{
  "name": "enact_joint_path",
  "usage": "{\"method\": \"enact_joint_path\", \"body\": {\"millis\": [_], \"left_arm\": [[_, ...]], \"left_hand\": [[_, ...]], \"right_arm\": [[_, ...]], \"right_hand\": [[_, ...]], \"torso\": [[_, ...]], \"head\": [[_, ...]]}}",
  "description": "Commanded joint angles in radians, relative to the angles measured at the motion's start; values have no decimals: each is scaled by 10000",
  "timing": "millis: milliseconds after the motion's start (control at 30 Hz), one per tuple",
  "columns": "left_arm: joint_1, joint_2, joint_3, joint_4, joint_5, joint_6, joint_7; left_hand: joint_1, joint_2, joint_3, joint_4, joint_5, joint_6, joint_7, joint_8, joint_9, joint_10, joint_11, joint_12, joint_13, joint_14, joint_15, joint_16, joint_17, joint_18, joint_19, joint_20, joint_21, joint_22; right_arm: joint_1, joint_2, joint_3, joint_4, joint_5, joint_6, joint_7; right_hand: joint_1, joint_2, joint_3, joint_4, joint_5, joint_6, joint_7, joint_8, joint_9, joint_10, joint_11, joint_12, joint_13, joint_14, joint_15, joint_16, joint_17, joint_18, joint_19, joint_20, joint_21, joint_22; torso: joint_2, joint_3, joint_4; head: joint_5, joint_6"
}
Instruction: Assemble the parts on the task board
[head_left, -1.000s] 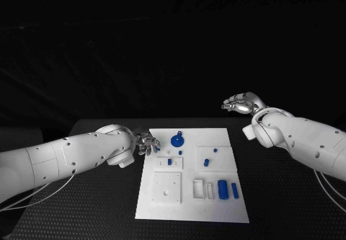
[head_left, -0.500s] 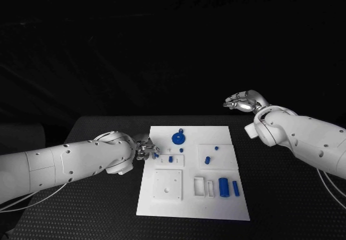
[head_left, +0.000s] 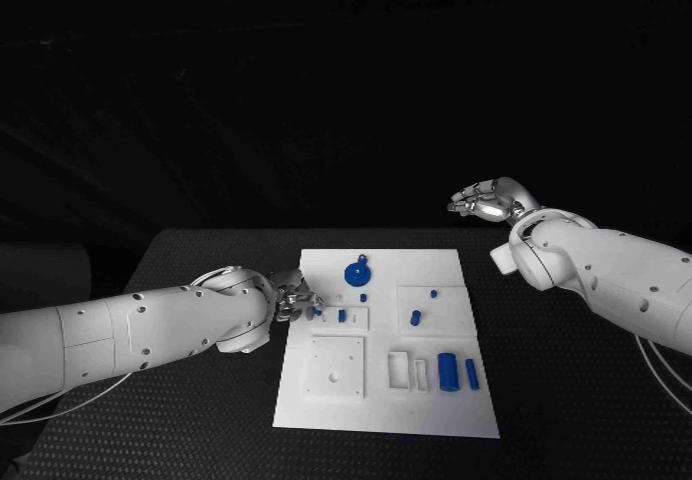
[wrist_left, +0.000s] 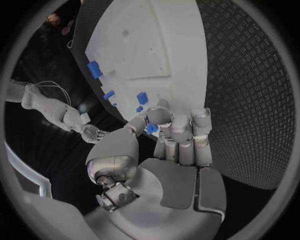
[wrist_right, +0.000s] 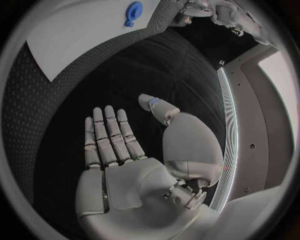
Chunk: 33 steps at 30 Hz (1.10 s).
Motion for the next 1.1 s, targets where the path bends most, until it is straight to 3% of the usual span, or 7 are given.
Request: {"method": "enact_joint_path", "body": {"millis": [33, 333, 1100], "left_arm": [[-50, 70, 2, 32, -215, -141, -50], [-165, 158, 3, 40, -266, -144, -50], [-177, 232, 4, -28, -432, -84, -84]], "left_hand": [[21, 80, -1, 45, 39, 625, -732, 40, 126, -298, -274, 69, -29, 236, -591, 62, -24, 117, 69, -958, 34, 174], [15, 85, 10, 55, 66, 638, -746, 28, 346, -319, -289, 184, -81, 224, -603, 137, -66, 136, 75, -959, 73, 174], [55, 65, 44, 56, 26, 593, -742, -77, 519, -364, -288, 283, -152, 195, -613, 190, -130, 160, 71, -961, 109, 170]], "right_arm": [[2, -1, 3, 18, -101, 118, 46], [1, -15, 3, 15, -101, 127, 49], [1, -27, 3, 11, -101, 130, 56]], "right_hand": [[59, -20, -33, 39, 39, -78, 325, 63, -12, 49, 3, -43, -14, -97, 5, 36, -18, -61, -94, -6, -41, 18], [57, -21, -35, 43, 41, -79, 325, 64, -15, 50, 4, -46, -17, -102, 7, 39, -24, -64, -98, -6, -44, 28], [50, -21, -38, 54, 46, -85, 327, 70, -21, 53, 6, -55, -26, -113, 13, 48, -41, -71, -110, -6, -56, 58]], "torso": [[-2, 5, -3], [-1, 8, -8], [-1, 11, -2]], "head": [[2, -5], [-16, -39], [-43, -48]]}}
